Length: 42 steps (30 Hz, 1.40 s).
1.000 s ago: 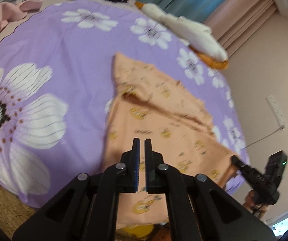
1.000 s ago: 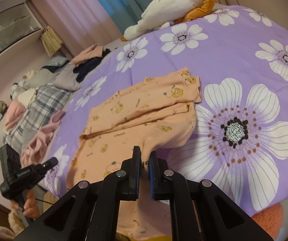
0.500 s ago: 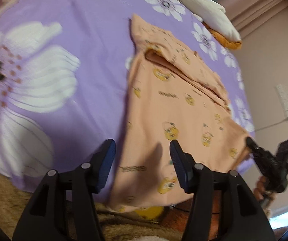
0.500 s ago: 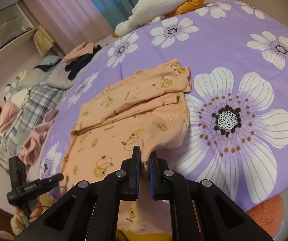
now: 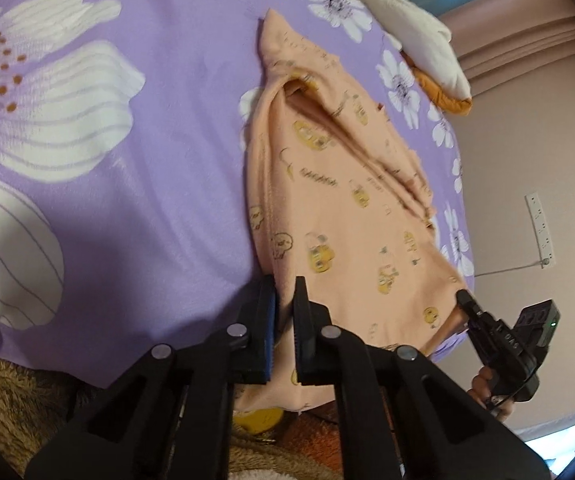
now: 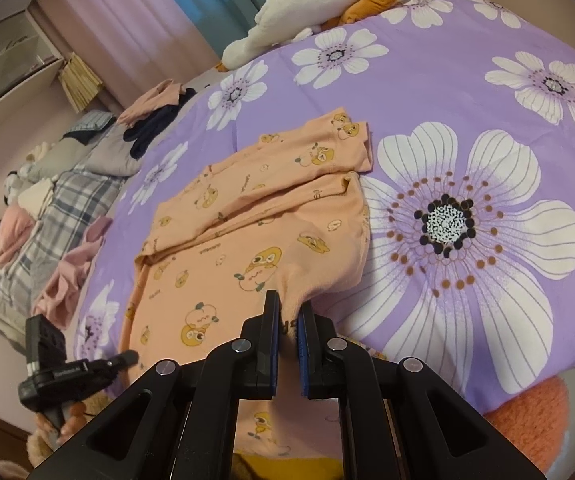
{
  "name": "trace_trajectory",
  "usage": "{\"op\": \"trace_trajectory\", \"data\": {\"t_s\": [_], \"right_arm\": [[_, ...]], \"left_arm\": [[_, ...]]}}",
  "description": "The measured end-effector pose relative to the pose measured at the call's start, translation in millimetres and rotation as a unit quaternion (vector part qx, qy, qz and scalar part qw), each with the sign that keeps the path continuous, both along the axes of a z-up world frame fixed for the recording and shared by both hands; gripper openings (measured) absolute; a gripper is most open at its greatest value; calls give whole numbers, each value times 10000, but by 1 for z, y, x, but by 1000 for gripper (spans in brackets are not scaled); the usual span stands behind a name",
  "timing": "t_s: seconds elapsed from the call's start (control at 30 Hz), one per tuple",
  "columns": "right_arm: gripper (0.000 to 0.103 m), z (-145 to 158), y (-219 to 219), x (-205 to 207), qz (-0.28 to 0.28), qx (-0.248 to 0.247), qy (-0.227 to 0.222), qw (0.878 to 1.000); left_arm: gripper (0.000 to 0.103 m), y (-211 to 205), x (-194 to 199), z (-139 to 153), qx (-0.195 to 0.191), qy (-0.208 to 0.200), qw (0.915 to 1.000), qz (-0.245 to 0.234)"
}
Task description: Fold small clothes
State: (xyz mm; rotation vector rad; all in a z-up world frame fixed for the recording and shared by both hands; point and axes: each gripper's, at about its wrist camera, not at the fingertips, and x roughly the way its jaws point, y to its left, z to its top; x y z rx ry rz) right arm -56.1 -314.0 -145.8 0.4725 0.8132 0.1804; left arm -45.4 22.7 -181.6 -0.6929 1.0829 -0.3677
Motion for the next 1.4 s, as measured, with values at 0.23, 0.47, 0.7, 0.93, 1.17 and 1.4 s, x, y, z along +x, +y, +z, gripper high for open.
{"op": "trace_trajectory", "data": {"t_s": [0.23, 0.47, 0.7, 0.93, 1.17, 1.4], "right_arm": [[9, 7, -4, 3, -17, 80, -131, 9999], [9, 27, -13, 19, -57, 91, -432, 9990], [9, 36, -19, 47, -53, 40, -548, 9985], [9, 29, -29, 84, -256, 131, -392, 9988], [9, 22, -37, 109, -518, 91, -8, 9986], [9, -5, -31, 133, -610, -414, 540, 9958]], "left_arm": [[3, 2, 9, 49, -522, -701, 9962, 8], [0, 1, 33, 78, -433, -1146, 9923, 173], [0, 9, 58, 77, -349, -1119, 9924, 386], [0, 16, 90, 73, -500, -914, 9924, 651], [0, 19, 129, 71, 3, -767, 9928, 920], [0, 7, 148, 49, 540, -315, 9968, 508]]}}
